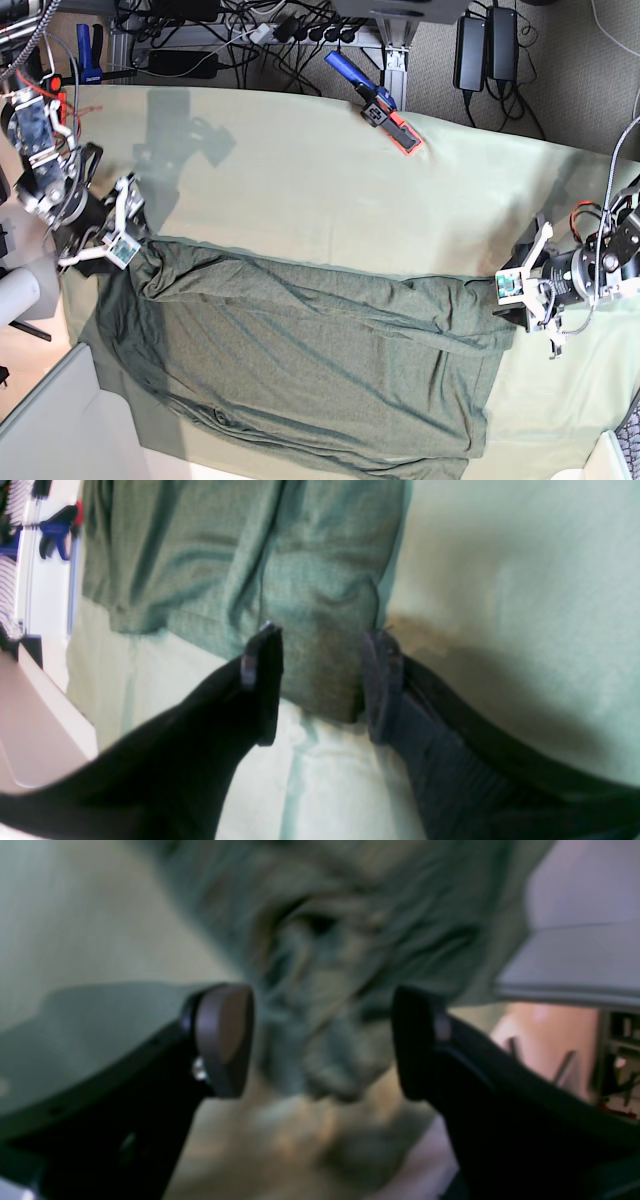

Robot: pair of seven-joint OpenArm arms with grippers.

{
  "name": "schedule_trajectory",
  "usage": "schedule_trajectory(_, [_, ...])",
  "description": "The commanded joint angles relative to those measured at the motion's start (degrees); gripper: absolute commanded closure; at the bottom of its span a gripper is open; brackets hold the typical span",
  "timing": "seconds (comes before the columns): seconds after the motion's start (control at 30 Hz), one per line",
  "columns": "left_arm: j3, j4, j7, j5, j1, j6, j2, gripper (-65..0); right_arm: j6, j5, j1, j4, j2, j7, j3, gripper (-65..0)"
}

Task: Fold the T-shirt properly
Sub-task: 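Lower the held edge onto the shirt body with both grippers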

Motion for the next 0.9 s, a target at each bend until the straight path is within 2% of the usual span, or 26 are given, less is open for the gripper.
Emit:
schedule_trajectory(0.0, [-0.7, 0.76, -1.62, -0.28, -0.79, 1.86, -0.66, -31.2, 0.33, -0.76, 0.87, -0.22, 0.83, 0.98, 0.7, -42.4])
schedule_trajectory(0.1, [-0.7, 0.76, -3.58, -0.13, -0.04, 2.08, -0.02, -42.0, 0.15, -3.28, 1.44, -3.61, -1.51, 2.43, 0.7, -42.4])
schedule_trajectory(0.13, [-0.7, 0.68, -3.15, -0.09, -0.02, 2.1, 0.48, -43.6, 0.17, -4.74, 1.42, -4.7, -2.1, 4.0, 0.7, -42.4])
schedule_trajectory(0.27, [-0.7, -1.66, -2.12, 0.76, -0.04, 3.21, 2.69, -43.7, 0.15, -10.8, 1.42, -7.78, -4.04, 8.85, 0.68, -42.4])
schedule_trajectory(0.4, [-0.7, -5.42, -4.02, 3.65, -0.07, 3.21, 4.61, -43.7, 0.13, -11.69, 1.62, -8.02, -4.15, 9.07, 0.63, -42.4])
schedule_trajectory(0.53, [-0.7, -8.41, -5.14, 6.54, -0.09, 5.88, 6.36, -43.7, 0.11, -12.13, 3.04, -9.4, -4.17, 9.16, 0.63, -42.4])
schedule_trajectory(0.87, [-0.68, -15.89, -11.47, 12.02, -0.83, 6.14, 8.72, -43.6, -0.04, -13.2, 6.14, -15.54, -4.17, 11.41, 0.57, -42.4])
